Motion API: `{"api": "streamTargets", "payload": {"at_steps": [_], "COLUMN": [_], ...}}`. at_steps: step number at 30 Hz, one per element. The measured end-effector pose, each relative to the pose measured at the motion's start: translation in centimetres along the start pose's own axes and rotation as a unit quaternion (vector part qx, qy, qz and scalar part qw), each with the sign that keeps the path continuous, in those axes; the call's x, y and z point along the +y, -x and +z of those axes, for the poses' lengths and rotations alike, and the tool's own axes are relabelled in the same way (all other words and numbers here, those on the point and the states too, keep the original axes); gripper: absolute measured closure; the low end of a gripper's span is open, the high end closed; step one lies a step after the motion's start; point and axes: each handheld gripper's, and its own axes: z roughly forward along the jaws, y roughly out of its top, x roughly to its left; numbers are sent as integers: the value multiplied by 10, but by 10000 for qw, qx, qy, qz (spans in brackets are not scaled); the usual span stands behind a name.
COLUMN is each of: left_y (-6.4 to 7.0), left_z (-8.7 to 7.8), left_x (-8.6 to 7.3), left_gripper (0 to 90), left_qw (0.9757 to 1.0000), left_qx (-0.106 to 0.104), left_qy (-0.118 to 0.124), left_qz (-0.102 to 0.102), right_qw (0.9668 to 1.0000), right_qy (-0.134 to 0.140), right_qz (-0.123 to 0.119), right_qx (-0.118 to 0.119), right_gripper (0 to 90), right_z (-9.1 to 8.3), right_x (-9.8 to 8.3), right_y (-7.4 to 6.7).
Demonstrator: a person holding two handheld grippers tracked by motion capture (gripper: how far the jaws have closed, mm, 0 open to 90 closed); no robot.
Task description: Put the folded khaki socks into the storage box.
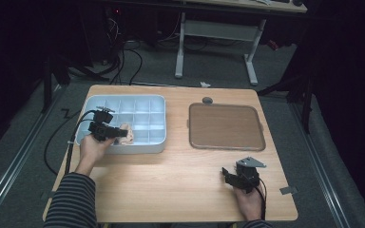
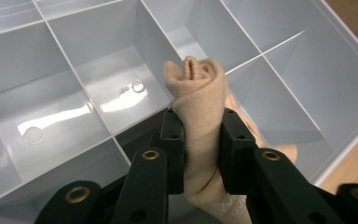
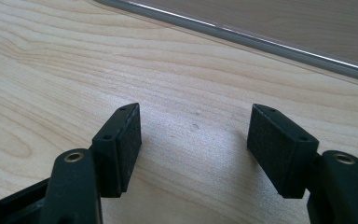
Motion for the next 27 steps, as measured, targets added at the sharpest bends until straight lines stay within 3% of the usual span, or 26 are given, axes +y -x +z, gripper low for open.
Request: {"api": "streamTargets", "payload": {"at_steps": [12,19,27], "left_y": [-1,-3,-3], "left_z": [3,12,13], "left_x": [0,-4,-5], "left_gripper": [749,750,736], "left_qw": [9999,9989,9989], "left_qx": [20,200,178], "left_qy": [-118,-420,-438], "left_qz": [0,77,63], "right_qw": [10000,10000,10000], "right_qy": [0,3,1], "right_qz": [-3,-11,0], "right_qx": [2,6,2], "right_gripper": [350,350,350], "right_z": [0,0,0], "right_x": [0,0,0], "right_y": [0,0,0]}}
